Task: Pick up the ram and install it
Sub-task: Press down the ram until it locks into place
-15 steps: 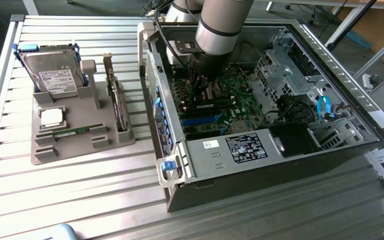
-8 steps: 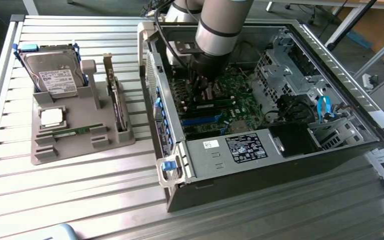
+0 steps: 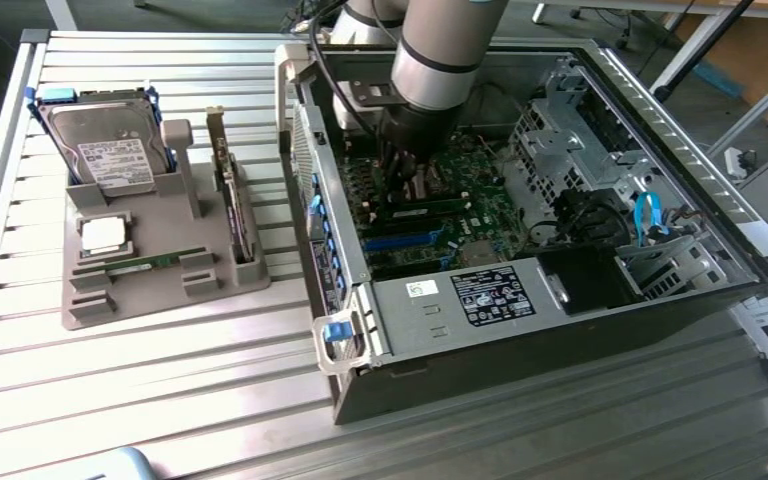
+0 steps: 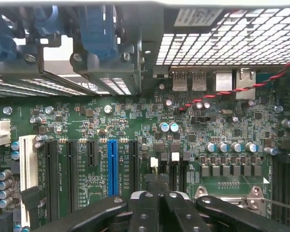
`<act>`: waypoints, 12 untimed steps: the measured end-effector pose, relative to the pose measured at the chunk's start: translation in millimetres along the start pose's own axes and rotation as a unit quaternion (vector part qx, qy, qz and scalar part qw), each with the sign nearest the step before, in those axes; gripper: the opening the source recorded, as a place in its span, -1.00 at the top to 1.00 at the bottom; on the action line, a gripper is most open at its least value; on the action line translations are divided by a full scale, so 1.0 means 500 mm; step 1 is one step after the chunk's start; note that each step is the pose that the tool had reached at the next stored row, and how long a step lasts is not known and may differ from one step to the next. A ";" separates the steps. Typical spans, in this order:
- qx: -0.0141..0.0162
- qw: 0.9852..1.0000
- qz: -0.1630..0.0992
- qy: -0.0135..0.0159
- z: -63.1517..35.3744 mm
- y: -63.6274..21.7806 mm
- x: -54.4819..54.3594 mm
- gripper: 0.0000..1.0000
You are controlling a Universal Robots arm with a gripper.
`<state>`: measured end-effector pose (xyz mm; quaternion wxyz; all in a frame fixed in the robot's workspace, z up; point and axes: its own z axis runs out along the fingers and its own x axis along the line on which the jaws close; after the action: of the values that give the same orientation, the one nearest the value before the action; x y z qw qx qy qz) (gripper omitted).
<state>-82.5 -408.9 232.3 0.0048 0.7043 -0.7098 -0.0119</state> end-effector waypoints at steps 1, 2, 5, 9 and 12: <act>-0.001 1.000 0.000 0.001 -0.011 0.001 0.001 0.79; -0.001 1.000 0.000 0.001 -0.016 0.001 0.001 0.79; -0.001 1.000 0.000 0.001 -0.029 0.001 0.000 0.79; -0.001 1.000 0.000 0.001 -0.040 0.001 0.000 0.79; -0.001 1.000 0.000 0.001 -0.050 0.002 0.000 0.79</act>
<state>-82.8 -409.2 257.5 0.0064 0.7043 -0.7098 -0.0115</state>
